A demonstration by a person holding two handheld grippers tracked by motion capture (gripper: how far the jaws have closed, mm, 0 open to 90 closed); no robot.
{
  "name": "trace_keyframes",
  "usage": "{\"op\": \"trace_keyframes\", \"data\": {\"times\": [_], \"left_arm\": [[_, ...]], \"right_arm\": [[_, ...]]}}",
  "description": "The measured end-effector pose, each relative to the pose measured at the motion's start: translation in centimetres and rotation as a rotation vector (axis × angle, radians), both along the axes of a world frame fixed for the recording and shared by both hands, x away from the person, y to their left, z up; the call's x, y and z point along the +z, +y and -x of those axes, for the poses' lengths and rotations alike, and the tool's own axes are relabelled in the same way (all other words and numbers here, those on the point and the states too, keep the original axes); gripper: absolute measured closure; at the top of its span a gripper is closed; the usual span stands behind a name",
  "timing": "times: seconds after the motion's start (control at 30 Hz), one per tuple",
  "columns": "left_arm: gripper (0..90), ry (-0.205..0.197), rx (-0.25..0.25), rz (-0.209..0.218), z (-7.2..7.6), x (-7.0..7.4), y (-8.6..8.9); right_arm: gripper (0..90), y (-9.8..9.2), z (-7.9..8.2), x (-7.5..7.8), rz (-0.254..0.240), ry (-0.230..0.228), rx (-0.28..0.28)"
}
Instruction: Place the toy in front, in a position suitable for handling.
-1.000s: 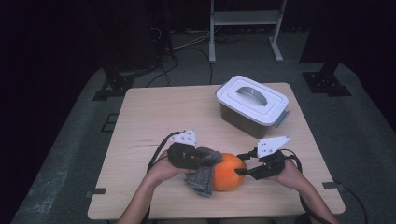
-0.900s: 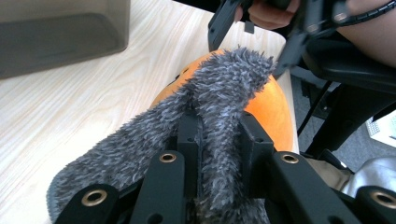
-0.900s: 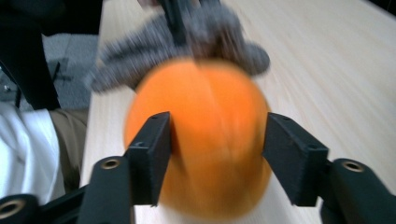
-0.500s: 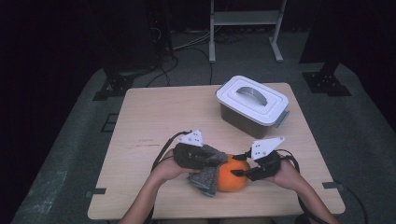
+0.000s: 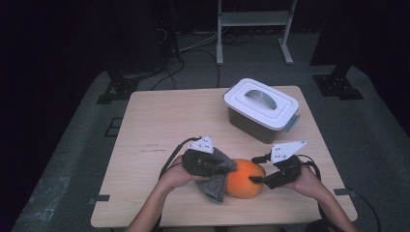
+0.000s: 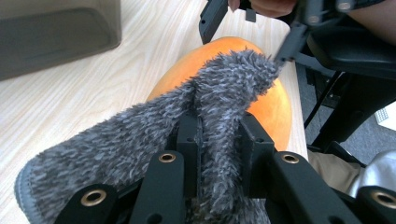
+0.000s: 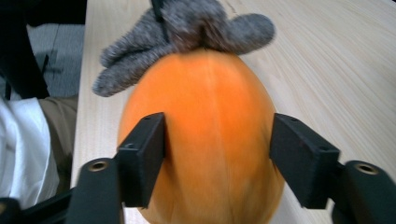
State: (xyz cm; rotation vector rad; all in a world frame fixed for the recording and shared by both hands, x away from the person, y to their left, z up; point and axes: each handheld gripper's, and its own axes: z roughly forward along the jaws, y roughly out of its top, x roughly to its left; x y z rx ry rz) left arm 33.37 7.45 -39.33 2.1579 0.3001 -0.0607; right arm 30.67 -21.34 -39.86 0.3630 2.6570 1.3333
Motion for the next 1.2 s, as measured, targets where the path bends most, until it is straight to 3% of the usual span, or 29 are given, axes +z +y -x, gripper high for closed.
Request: {"op": "trace_keyframes", "data": {"times": [0.07, 0.27, 0.4, 0.53, 0.8, 0.93, 1.07, 1.2], "left_arm": [[73.4, 0.006, -0.006, 0.003, 0.1, -0.1, -0.1], [73.4, 0.002, -0.019, 0.002, 0.5, 0.0, -0.6], [73.4, -0.006, -0.024, -0.015, 0.6, -0.2, -0.8], [73.5, 0.018, -0.011, 0.008, 0.3, -0.7, 0.0], [73.2, 0.036, 0.014, 0.018, -0.1, -1.0, 0.4], [73.2, 0.054, -0.002, 0.063, -0.2, -0.7, 0.0], [73.1, 0.049, -0.028, 0.049, 0.0, -0.7, -1.1], [73.2, 0.061, -0.038, 0.048, 0.1, -0.9, -1.7]], "right_arm": [[29.6, 1.3, 0.5, 0.5, 0.023, -0.019, 0.026], [27.1, 3.7, 0.7, 0.7, 0.098, -0.036, 0.030], [30.7, 5.0, 0.3, 0.0, 0.142, 0.002, 0.030], [40.7, 3.8, -0.3, -0.7, 0.099, 0.030, 0.055], [42.6, 0.7, -0.2, -1.4, 0.059, 0.018, 0.070], [42.3, -0.2, -0.2, -1.5, 0.040, 0.026, 0.071], [38.2, -0.2, -0.1, -1.4, 0.038, 0.041, 0.057], [28.6, 0.6, 0.5, -0.5, 0.095, 0.046, 0.003]]}}
